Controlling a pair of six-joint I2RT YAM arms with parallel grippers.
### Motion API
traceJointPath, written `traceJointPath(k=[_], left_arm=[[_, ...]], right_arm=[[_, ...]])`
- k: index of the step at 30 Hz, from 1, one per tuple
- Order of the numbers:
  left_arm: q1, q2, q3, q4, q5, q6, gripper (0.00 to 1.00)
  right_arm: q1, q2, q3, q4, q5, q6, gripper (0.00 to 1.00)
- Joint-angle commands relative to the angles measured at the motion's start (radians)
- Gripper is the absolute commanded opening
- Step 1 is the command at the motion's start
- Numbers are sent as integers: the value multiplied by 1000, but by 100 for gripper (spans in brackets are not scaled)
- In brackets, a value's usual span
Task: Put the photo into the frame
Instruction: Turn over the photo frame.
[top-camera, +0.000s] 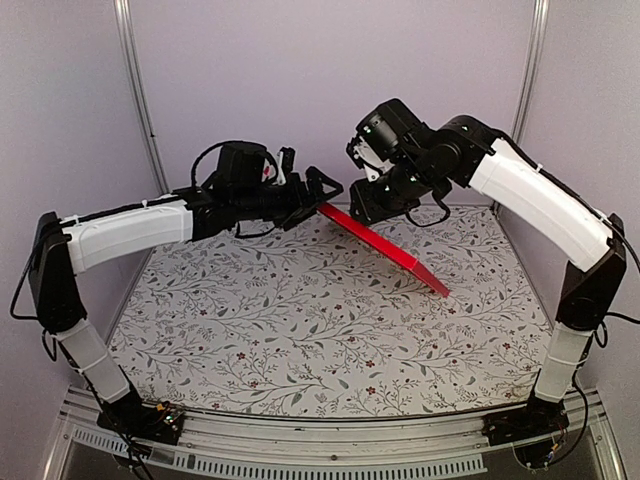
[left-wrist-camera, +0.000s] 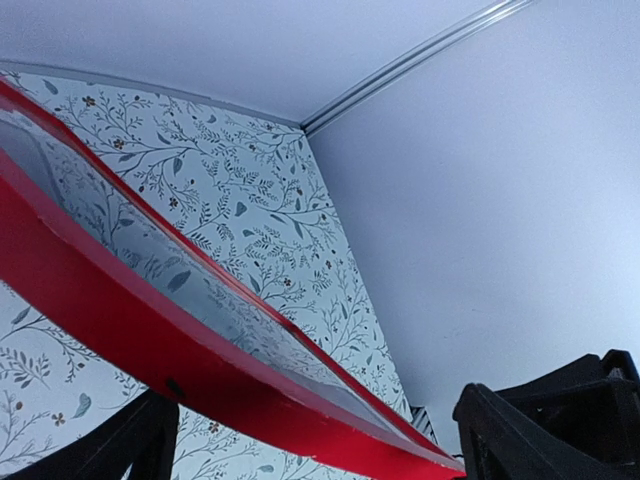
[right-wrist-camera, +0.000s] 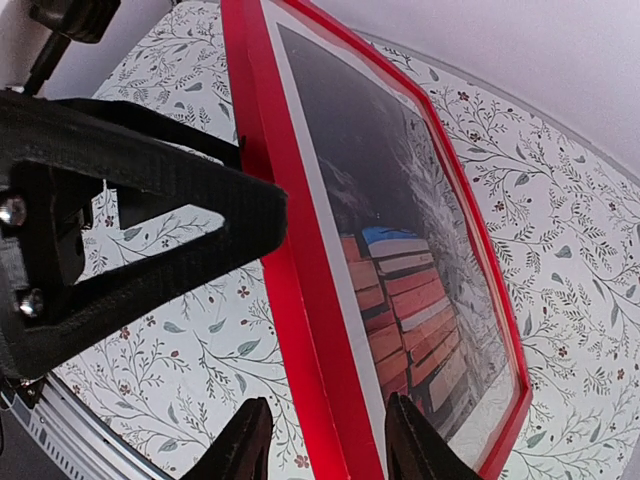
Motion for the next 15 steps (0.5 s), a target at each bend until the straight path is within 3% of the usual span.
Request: traceJointPath(k=[1,6,15], left_arm=[[14,17,-45,127,-5,-38,99],[15,20,-75,153,-2,-36,95],[14,46,-187,264,2,-69,80]], right_arm=[[11,11,18,41,-17,12,43],[10,-14,-38,62,15,24,43],[-58,-93,-275,191,-36,39,43]])
